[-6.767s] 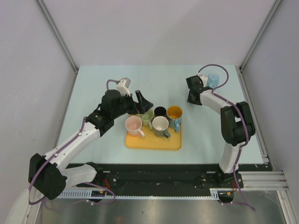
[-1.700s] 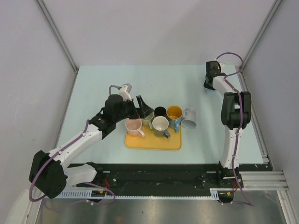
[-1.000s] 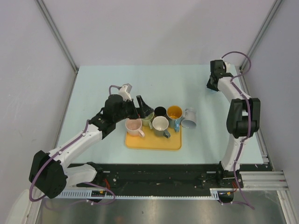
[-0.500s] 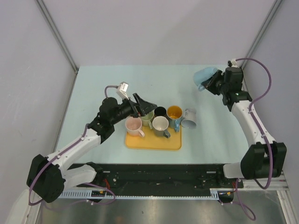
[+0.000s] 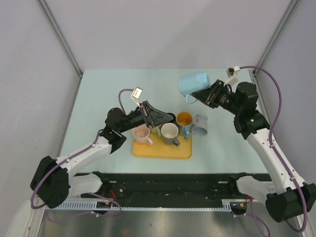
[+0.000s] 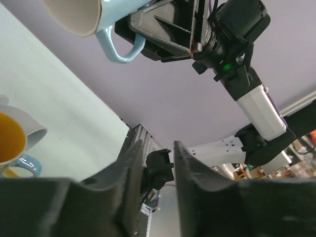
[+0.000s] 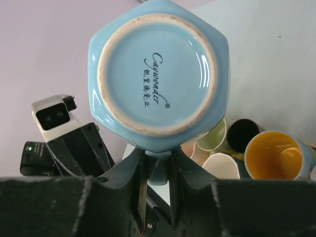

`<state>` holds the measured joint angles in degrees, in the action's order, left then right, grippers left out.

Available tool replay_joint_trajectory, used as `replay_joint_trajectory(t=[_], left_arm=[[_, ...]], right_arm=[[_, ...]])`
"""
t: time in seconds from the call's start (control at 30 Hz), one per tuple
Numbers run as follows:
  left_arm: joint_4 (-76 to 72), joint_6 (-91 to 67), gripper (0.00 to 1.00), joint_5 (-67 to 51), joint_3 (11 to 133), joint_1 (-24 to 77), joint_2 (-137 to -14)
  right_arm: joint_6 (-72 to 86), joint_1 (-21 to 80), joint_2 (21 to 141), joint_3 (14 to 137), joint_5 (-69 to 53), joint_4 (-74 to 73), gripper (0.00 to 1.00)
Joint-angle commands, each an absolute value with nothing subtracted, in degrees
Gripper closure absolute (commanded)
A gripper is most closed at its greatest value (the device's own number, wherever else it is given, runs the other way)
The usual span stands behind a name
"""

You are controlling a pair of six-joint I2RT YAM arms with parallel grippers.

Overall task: Turn the mug right side up
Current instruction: Turn over the cup at the center of the board.

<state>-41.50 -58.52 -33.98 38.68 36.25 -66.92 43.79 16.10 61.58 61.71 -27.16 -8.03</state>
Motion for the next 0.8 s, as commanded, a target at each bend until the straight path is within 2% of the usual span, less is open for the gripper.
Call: replay_joint_trajectory(t=[0.0,0.03,0.07,0.1,0.17,0.43,0.77], left_arm=[[-46.1,-58.3,0.66,-35.9,39.1,36.9,-64.9],[-46.1,-58.3,0.58,-35.6,39.1,37.0,-65.0],[-46.0,-58.3,0.31,-35.7,39.2,37.1,-65.0],[-46.1,-58.3,0.22,-35.6,39.5,37.2,-65.6],[-46.1,-58.4,0.13,-35.6,40.2,37.5,-66.3],[-46.2,-58.3,0.13,-38.8,45.5,38.1,-72.5],[-52.4,-59.8,0.17,-37.5,45.5,38.6,-73.2]], right_arm=[[42.3,19.2,57.4,62.9,-27.2,-4.9,1.0],[42.2,19.9,57.2,62.8,-27.0,-5.0,1.0],[42.3,20.6,57.1,62.8,-26.7,-4.9,1.0],[42.4,22.3,57.0,62.8,-26.4,-4.7,1.0],[42.8,24.0,57.0,62.8,-26.1,-4.1,1.0],[44.9,30.3,57.7,62.7,-27.1,-0.7,1.0],[47.8,32.3,58.7,61.3,-28.8,4.9,1.0]])
